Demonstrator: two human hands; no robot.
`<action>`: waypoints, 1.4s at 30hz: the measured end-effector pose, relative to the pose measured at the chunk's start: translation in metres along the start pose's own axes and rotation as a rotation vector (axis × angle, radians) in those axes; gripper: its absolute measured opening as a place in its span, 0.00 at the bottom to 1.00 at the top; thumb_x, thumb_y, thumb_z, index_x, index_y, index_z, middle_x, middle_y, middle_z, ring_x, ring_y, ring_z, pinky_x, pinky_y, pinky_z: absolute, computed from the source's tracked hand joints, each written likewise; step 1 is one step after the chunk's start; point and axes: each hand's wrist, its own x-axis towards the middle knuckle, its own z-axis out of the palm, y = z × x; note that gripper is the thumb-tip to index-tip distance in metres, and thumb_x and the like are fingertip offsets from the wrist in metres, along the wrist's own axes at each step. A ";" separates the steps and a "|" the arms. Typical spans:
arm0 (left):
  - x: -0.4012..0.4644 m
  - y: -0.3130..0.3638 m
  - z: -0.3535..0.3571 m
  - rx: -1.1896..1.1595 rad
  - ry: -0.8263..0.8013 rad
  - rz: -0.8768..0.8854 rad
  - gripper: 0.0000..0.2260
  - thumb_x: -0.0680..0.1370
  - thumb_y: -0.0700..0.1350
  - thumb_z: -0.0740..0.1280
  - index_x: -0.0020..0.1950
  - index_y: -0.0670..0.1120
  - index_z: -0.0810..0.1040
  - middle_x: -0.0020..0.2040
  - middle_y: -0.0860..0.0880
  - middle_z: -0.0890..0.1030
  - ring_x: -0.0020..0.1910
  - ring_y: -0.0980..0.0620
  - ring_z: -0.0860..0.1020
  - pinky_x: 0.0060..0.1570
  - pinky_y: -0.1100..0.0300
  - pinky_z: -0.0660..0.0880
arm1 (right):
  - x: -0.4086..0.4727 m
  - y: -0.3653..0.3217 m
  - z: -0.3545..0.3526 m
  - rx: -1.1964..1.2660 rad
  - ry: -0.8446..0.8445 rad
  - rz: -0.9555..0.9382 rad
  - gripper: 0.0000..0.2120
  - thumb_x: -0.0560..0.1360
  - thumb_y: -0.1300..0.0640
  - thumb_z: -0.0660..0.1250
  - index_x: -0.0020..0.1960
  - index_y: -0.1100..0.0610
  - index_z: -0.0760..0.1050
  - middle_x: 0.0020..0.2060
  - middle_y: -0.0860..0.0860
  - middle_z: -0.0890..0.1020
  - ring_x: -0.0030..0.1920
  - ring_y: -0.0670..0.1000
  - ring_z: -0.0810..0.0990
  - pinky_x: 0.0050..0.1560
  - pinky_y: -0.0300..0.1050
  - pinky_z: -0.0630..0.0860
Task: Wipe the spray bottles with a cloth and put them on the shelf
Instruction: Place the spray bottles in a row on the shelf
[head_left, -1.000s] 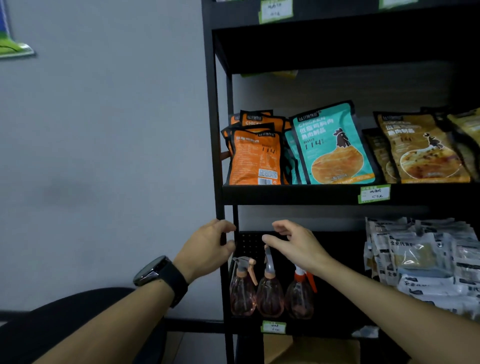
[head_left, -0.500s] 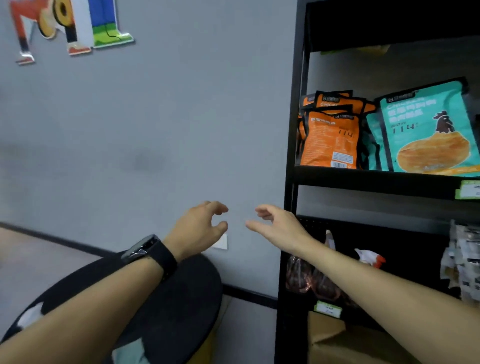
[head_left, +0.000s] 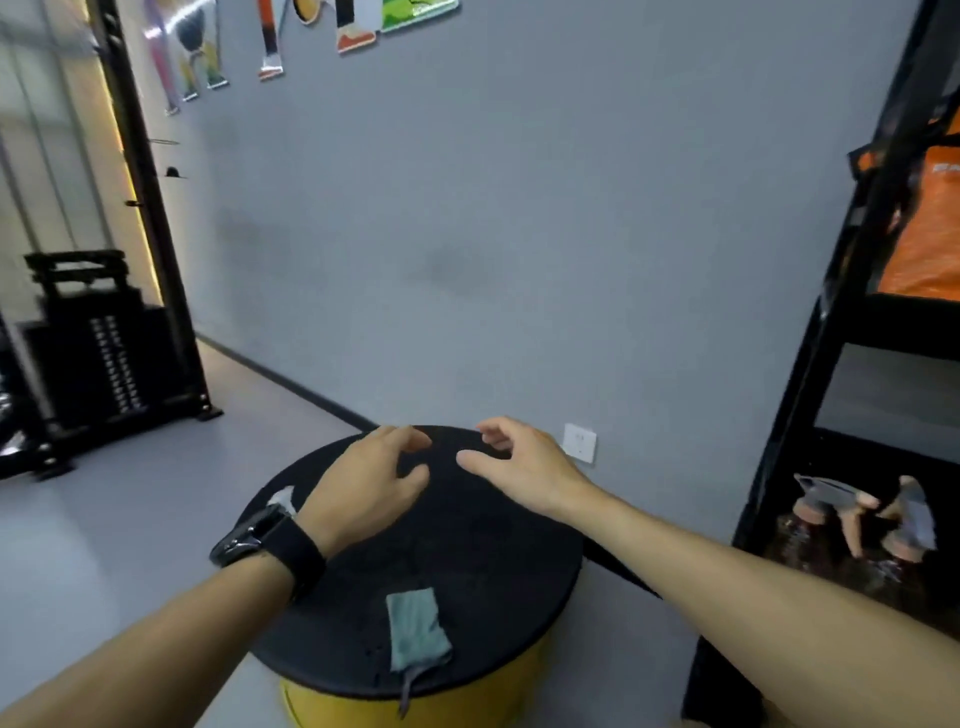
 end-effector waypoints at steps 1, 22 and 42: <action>-0.005 -0.013 0.000 0.000 0.001 -0.033 0.16 0.78 0.47 0.66 0.67 0.49 0.76 0.64 0.52 0.79 0.63 0.54 0.77 0.63 0.61 0.71 | 0.005 -0.003 0.013 0.007 -0.025 -0.009 0.27 0.72 0.40 0.69 0.67 0.51 0.72 0.63 0.46 0.77 0.62 0.44 0.75 0.65 0.44 0.71; -0.062 -0.212 0.028 0.061 -0.009 -0.478 0.16 0.80 0.46 0.64 0.67 0.48 0.76 0.65 0.48 0.78 0.62 0.50 0.76 0.58 0.61 0.70 | 0.081 0.002 0.241 0.034 -0.376 -0.006 0.27 0.73 0.43 0.69 0.69 0.52 0.71 0.62 0.47 0.76 0.63 0.47 0.74 0.62 0.45 0.72; -0.052 -0.299 0.074 0.043 -0.055 -0.565 0.16 0.81 0.45 0.64 0.68 0.46 0.75 0.65 0.46 0.78 0.63 0.49 0.76 0.57 0.62 0.69 | 0.144 0.002 0.346 0.267 -0.310 0.081 0.29 0.70 0.43 0.72 0.67 0.49 0.67 0.56 0.45 0.77 0.55 0.48 0.77 0.54 0.45 0.75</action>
